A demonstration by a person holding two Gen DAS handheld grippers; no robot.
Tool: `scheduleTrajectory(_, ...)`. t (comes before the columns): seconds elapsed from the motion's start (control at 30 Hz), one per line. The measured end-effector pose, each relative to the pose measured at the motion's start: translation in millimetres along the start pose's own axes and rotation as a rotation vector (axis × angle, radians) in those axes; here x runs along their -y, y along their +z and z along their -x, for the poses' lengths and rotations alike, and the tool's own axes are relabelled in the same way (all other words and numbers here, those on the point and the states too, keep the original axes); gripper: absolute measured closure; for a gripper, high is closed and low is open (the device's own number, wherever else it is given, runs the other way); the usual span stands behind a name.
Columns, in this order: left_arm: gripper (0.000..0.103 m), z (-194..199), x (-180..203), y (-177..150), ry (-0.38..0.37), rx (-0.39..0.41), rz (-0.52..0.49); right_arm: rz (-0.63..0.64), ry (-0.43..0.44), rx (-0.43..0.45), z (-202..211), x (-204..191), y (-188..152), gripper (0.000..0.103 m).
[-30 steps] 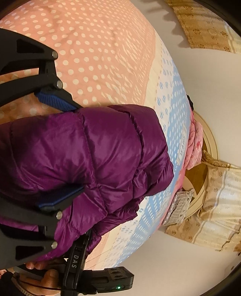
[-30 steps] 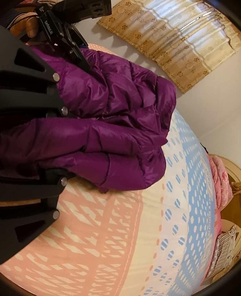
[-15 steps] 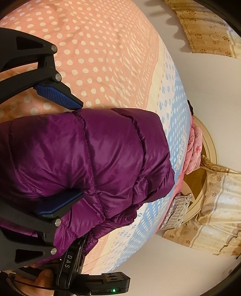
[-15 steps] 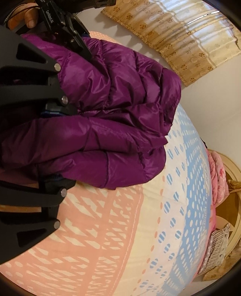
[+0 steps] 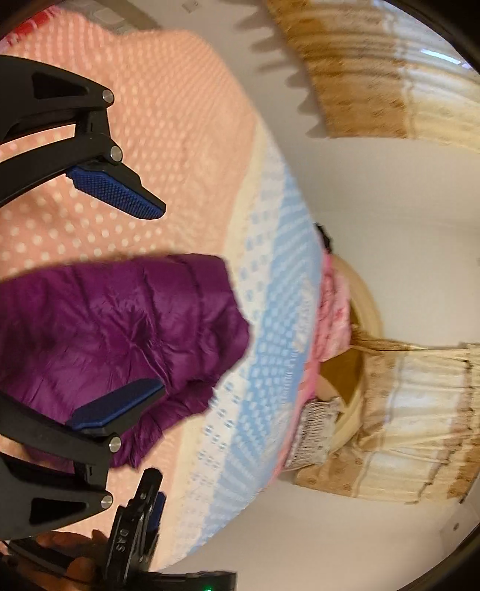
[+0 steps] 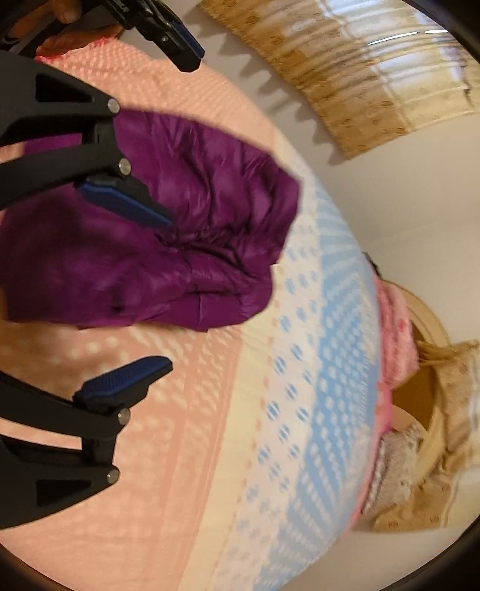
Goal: Fold large clothes
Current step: 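Lower the folded jacket onto the sheet and open both tools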
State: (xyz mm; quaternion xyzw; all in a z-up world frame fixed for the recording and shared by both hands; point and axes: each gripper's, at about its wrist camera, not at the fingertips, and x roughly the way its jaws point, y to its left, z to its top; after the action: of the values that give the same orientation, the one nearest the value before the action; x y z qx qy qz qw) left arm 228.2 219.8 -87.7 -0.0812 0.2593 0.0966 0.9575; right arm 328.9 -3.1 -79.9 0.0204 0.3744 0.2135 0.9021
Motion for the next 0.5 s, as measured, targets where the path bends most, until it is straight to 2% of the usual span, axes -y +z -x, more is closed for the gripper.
scheduleTrajectory(0.07,0.015,30.4,5.8,4.7,-0.020,0.042,-0.014,0.020,-0.009,0.049,30.3,-9.5,-4.0,0.015)
scheduleTrajectory(0.1,0.015,44.1,8.0,5.6,-0.015,0.060,-0.023,0.038,-0.020,0.073,44.6,-15.7,-6.6,0.014)
scheduleTrajectory(0.3,0.015,107.2,27.5,2.2,-0.040,0.122,-0.060,0.084,-0.022,0.180,111.0,-44.5,-20.0,0.013)
scheduleTrajectory(0.5,0.015,143.7,29.1,0.2,-0.072,0.166,-0.067,0.124,-0.028,0.245,149.1,-62.7,-24.0,0.008)
